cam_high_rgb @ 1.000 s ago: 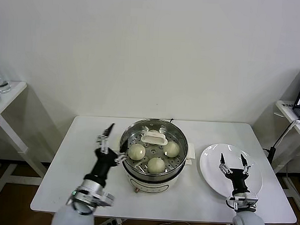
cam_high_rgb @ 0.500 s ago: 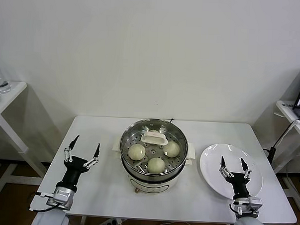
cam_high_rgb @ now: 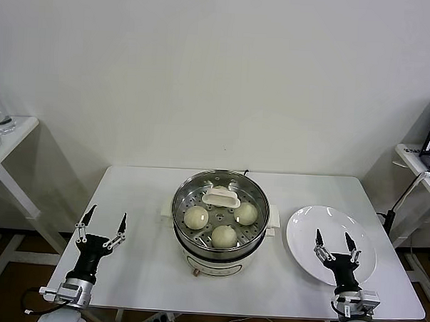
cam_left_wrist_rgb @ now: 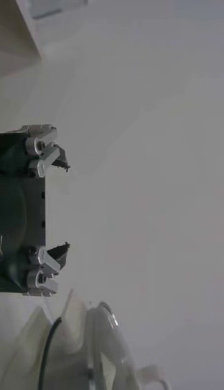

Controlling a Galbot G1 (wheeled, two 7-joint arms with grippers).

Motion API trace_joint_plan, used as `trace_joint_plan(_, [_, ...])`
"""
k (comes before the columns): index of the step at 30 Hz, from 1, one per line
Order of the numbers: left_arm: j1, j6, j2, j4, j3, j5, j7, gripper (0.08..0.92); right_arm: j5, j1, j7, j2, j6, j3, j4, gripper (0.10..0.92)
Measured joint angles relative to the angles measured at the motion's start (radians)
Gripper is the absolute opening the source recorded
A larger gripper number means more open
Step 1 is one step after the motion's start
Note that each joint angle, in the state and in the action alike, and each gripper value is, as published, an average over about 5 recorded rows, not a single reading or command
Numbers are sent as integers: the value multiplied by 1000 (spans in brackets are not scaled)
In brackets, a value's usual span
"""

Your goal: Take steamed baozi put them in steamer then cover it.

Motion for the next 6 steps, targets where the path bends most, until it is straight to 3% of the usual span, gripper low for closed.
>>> trace_joint_plan(6, [12,-16,-1,7,-6,-4,2,823,-2,-17,0,6,-3,0,17,823])
